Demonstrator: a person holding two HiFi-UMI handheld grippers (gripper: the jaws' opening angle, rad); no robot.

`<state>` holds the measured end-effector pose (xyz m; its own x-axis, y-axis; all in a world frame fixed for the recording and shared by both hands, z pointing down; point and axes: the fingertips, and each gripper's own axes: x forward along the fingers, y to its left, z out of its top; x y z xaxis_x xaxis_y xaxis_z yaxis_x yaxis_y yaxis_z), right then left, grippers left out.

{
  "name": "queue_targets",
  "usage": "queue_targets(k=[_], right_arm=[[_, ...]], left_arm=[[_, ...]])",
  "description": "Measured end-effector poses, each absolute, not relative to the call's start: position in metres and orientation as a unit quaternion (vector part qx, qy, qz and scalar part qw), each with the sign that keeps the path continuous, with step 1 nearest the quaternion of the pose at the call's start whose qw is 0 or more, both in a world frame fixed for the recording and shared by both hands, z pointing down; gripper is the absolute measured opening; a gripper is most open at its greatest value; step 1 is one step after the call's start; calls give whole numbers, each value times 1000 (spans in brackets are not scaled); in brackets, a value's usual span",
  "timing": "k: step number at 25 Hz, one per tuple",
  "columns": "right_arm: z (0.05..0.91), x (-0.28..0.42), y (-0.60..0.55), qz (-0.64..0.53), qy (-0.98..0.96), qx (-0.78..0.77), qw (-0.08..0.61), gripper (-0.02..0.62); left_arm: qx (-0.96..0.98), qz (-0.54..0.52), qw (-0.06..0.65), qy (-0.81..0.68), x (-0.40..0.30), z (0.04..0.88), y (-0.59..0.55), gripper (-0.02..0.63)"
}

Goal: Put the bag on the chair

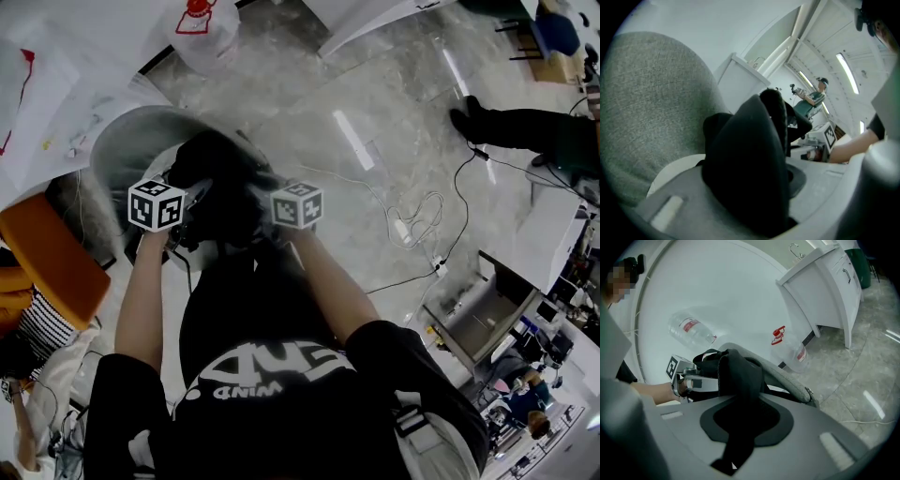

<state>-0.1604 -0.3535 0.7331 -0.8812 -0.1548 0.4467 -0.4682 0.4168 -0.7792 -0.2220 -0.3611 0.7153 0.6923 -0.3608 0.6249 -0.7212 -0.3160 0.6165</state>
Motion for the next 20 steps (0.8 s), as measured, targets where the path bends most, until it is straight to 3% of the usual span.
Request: queue_targets(k=[7,10,16,20], right_arm=[[733,-162,-355,502,-829,186,161,66],[733,-162,-354,497,-829,192,170,118],[730,-151,-354,487,-831,203,177,246],[719,-146,-352,484,-834,198,174,279]], left_arm=[[774,211,460,-380,-230,721,-364,146],[762,217,459,-402,-237,724,-362,196],[753,232,441,-431,-247,719,-359,321],[740,237,432,-458,-256,713,-354,459]])
